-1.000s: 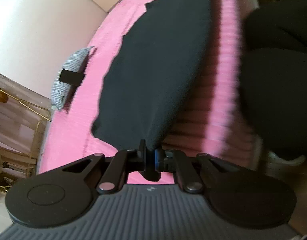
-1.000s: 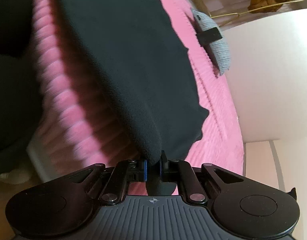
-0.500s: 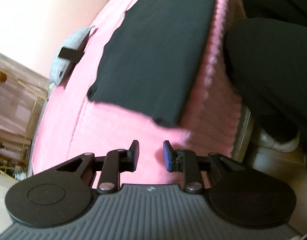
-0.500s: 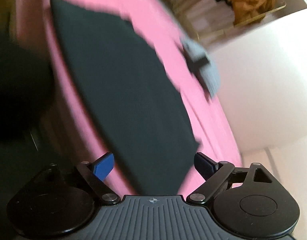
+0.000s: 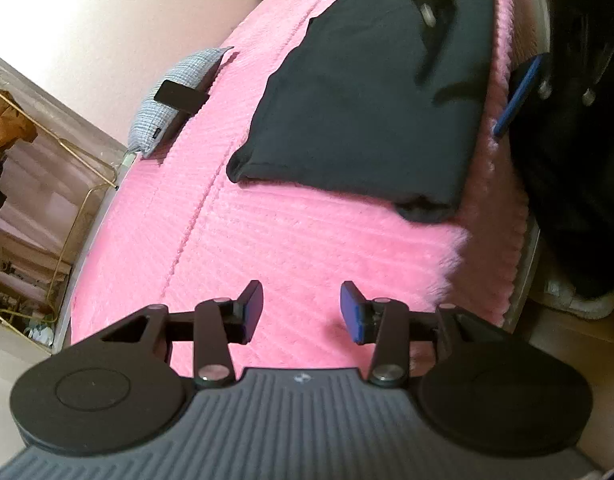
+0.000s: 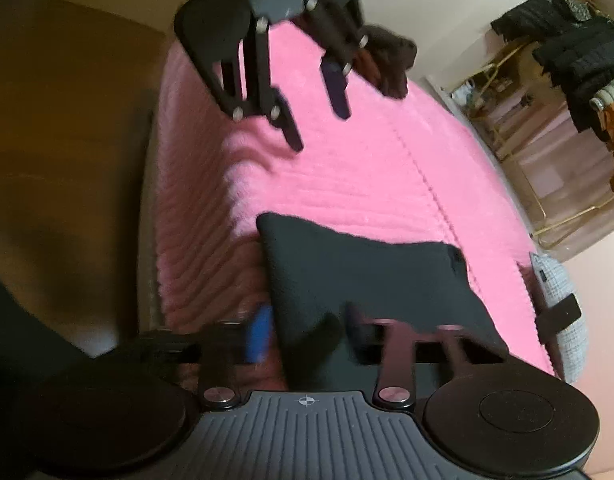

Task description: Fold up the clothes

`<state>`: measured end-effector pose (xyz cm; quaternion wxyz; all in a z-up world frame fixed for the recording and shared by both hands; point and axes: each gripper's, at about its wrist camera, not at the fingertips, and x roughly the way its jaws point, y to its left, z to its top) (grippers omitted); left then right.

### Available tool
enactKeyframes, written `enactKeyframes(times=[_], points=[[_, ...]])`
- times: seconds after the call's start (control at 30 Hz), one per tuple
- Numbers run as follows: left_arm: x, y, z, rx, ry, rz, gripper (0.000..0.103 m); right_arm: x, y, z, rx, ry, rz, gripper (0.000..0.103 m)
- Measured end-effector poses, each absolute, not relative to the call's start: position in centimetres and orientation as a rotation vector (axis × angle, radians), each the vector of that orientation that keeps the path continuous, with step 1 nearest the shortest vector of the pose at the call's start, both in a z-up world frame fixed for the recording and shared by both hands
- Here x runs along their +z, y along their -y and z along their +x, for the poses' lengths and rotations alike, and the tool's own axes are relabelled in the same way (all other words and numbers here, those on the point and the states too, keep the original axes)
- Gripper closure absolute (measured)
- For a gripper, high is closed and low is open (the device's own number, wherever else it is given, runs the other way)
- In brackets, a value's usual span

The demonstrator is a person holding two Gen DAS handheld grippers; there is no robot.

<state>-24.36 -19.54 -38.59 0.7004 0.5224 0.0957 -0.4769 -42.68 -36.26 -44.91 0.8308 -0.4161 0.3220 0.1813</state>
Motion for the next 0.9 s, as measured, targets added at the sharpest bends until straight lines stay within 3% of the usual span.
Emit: enactKeyframes(times=[0.03, 0.07, 0.13, 0.23, 0.3, 0.57, 0.8, 0.87, 0.9], points=[[-38.6, 19.6, -24.0, -1.075, -0.206, 1.168, 0.064, -45.1, 36.3, -42.2, 0.372, -0.69, -0.869, 0.098], [-38.7, 19.7, -23.6, -1.088, -0.199, 1.173, 0.063, -44.8, 36.6, -41.9, 0.353, -0.686, -0.834, 0.099], [-38.8, 20.1, -23.0, -1.114, -0.18, 1.183, 0.059, -43.6, 37.5, -42.0, 0.315, -0.654, -0.746, 0.1], [-39.1, 21.3, -21.9, -1.155, -0.114, 1.207, 0.038, -40.9, 39.7, -42.4, 0.249, -0.608, -0.56, 0.1], [-39.2, 22.4, -21.1, -1.191, -0.071, 1.216, 0.036, -39.2, 41.2, -42.7, 0.206, -0.582, -0.446, 0.1], [-39.8, 28.2, -18.0, -1.287, 0.094, 1.3, 0.036, -35.3, 45.4, -43.1, 0.099, -0.539, -0.161, 0.1], [-41.0, 31.7, -16.8, -1.406, 0.19, 1.376, 0.036, -34.5, 45.5, -43.8, 0.091, -0.54, -0.13, 0.1], [-41.6, 32.0, -16.7, -1.413, 0.207, 1.424, 0.043, -34.6, 45.0, -44.3, 0.098, -0.536, -0.141, 0.1], [-41.9, 32.2, -16.7, -1.416, 0.215, 1.446, 0.056, -34.8, 44.7, -44.4, 0.102, -0.533, -0.144, 0.1]])
